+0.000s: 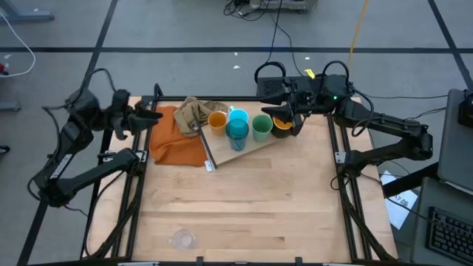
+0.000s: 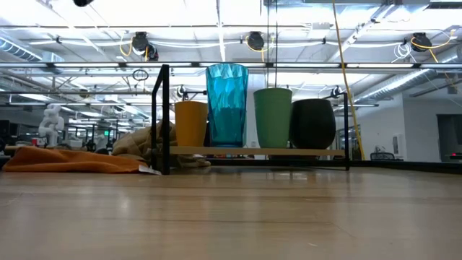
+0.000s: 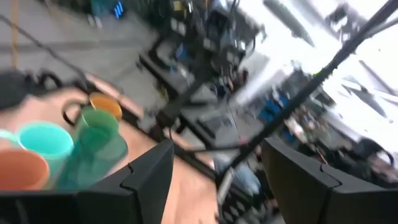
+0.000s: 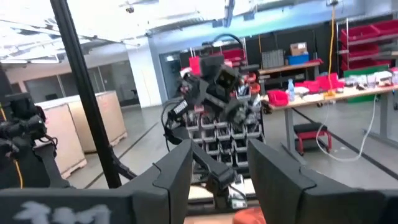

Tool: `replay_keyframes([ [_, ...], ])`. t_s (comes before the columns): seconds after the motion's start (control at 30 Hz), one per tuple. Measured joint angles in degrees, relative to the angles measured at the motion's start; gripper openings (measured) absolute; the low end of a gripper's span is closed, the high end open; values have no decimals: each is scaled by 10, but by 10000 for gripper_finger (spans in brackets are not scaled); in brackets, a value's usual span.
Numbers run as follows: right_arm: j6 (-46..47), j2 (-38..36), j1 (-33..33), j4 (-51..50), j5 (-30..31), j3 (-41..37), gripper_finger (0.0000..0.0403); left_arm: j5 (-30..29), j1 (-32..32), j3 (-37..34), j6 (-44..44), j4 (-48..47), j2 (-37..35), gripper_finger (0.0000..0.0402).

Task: Stack small to large cups/mugs on shelf
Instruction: Put the transparent mug on the shelf

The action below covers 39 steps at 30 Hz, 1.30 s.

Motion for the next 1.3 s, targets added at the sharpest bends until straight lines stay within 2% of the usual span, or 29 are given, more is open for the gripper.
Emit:
replay_keyframes([
  [0.1, 0, 0, 0, 18, 0, 0, 144, 17, -27, 25, 38, -53, 37, 243],
  [0.23, 0, 0, 0, 24, 0, 0, 144, 6, -88, 58, 119, -195, 91, 243],
  [0.4, -2, 0, -4, 25, 0, 0, 144, -71, -207, 91, 192, -358, 160, 243],
  [0.6, -4, -3, -22, 22, -1, 0, 144, -138, -369, 98, 164, -450, 216, 243],
  [1.0, -6, -4, -59, 16, -2, 0, 144, -216, -642, 98, -64, -401, 331, 243],
  [1.17, -5, -4, -67, 10, -2, 0, 144, -243, -718, 98, -172, -334, 379, 243],
  [1.3, -6, -4, -69, 6, -2, 0, 144, -267, -755, 98, -253, -277, 405, 243],
])
